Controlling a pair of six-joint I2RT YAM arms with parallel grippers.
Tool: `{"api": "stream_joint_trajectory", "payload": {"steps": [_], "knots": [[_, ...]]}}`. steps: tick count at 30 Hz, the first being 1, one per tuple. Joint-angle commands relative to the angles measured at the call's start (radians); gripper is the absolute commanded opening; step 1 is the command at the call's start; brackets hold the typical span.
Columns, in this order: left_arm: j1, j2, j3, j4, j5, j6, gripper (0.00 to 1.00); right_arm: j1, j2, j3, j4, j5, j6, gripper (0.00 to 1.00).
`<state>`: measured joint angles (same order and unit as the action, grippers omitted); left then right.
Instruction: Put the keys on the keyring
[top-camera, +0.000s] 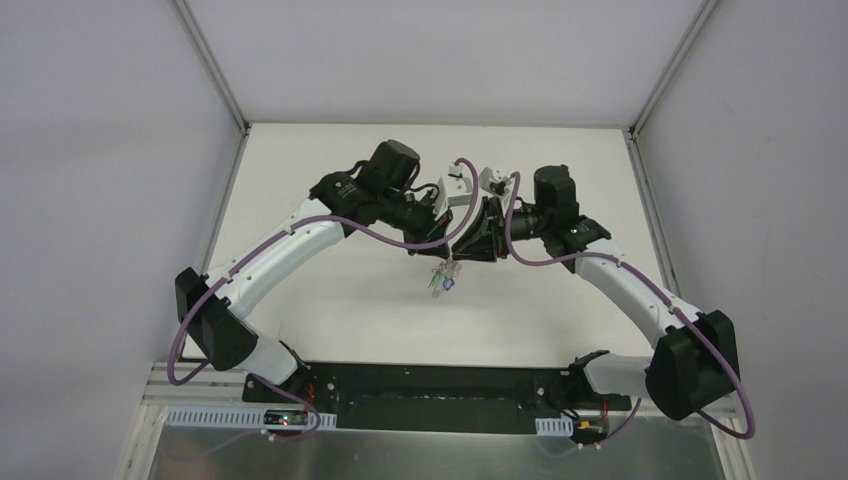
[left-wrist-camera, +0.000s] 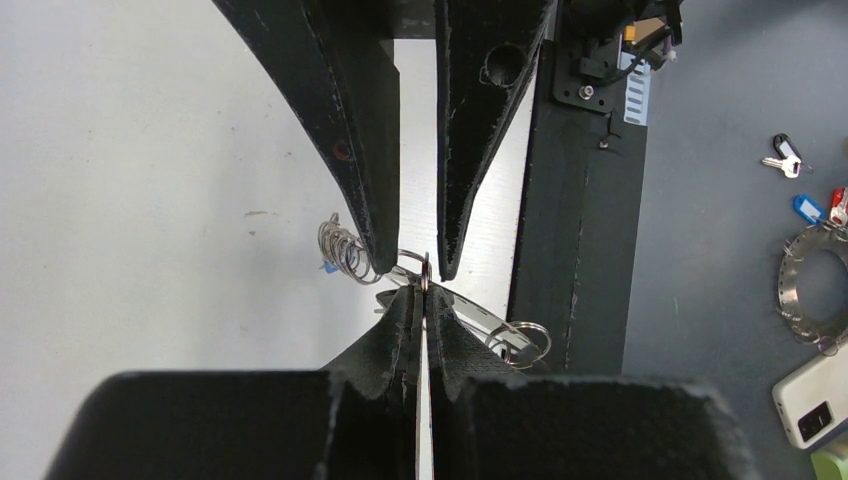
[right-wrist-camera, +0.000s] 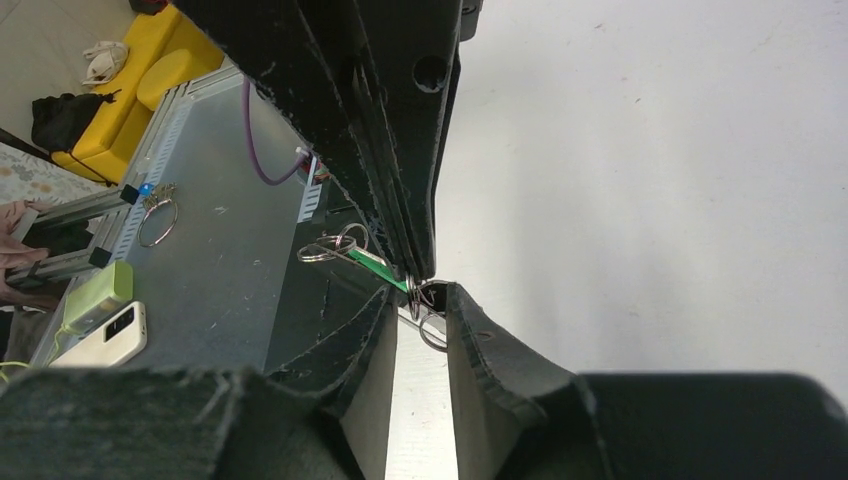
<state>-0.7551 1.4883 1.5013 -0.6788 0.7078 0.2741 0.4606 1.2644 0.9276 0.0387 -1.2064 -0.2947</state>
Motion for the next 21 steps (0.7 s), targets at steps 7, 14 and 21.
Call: {"api": "stream_joint_trajectory", "payload": {"steps": [7,14,21], "knots": [[-0.012,0.009,0.043,0.010,0.039,-0.010,0.00,0.014,0.006,0.038,0.041,0.000,0.011,0.15],[-0.012,0.015,0.045,0.012,0.032,-0.011,0.00,0.014,0.005,0.024,0.085,-0.014,0.054,0.02],[0.002,-0.002,0.026,0.061,0.037,-0.035,0.00,-0.011,-0.004,0.014,0.142,-0.011,0.126,0.00]]}}
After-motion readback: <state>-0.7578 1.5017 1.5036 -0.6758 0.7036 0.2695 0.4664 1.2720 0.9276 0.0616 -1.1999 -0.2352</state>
